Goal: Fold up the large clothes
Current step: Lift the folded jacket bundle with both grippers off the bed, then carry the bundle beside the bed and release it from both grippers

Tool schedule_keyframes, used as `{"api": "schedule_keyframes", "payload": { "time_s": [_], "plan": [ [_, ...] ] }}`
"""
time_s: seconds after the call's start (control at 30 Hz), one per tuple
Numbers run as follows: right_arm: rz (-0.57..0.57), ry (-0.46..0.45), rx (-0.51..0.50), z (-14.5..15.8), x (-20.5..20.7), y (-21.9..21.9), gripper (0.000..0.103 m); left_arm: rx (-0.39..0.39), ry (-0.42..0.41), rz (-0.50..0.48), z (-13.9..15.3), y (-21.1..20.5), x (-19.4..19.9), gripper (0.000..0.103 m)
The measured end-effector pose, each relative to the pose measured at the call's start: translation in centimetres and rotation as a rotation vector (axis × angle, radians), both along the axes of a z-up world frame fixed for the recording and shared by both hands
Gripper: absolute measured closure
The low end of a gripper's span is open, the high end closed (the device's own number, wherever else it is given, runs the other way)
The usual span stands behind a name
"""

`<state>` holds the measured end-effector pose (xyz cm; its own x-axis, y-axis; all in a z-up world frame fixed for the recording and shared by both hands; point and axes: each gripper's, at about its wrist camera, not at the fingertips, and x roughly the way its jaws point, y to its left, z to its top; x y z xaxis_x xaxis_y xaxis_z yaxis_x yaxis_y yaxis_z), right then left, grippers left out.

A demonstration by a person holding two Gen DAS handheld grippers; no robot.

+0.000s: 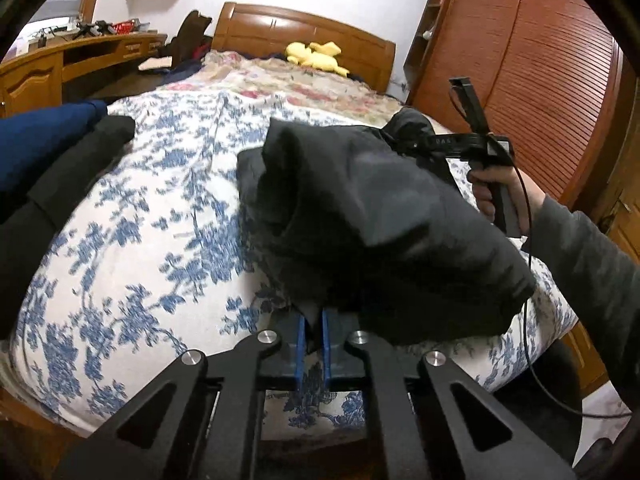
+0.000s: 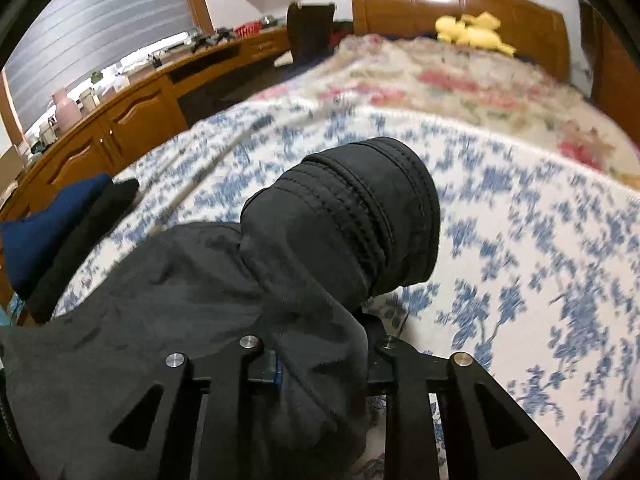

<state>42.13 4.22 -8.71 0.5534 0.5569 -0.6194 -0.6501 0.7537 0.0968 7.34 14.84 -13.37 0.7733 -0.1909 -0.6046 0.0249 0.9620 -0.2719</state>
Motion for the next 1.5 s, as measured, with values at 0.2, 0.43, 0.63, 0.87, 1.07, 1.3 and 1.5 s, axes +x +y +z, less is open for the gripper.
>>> {"api": "schedule_keyframes", "payload": {
  "time_s": [0.2, 0.43, 0.63, 0.87, 1.07, 1.3, 1.5],
  "plan": [
    [0.021, -0.079, -0.018, 2.5, -3.6, 0.7, 0.089, -0.011, -0.071, 0.052, 1.7, 2.3, -1.4, 0.097],
    [0.045, -0.174, -0.05, 4.6, -7.0, 5.2, 0.09, 0.019, -0.131, 0.128, 3.9, 6.7, -3.0, 0.097],
    [0.109, -0.242, -0.028, 8.6, -9.1, 9.6, 0.09, 0.099, -0.21, 0.204, 8.6, 11.8, -4.1, 0.097],
    [0.22, -0.321, -0.007, 13.8, -11.7, 18.6, 0.09, 0.19, -0.256, 0.352, 13.7, 20.2, -6.2, 0.097],
    [0.328, -0.337, 0.026, 15.7, -13.9, 27.9, 0.09, 0.308, -0.198, 0.502, 15.3, 27.5, -8.4, 0.097],
    [0.418, -0.267, 0.028, 11.2, -13.1, 35.1, 0.089, 0.315, -0.07, 0.657, 12.2, 34.8, -10.3, 0.097],
    [0.413, -0.186, -0.115, 5.6, -11.5, 36.6, 0.076, 0.3, -0.028, 0.677, 9.1, 35.8, -10.8, 0.097]
  ]
}}
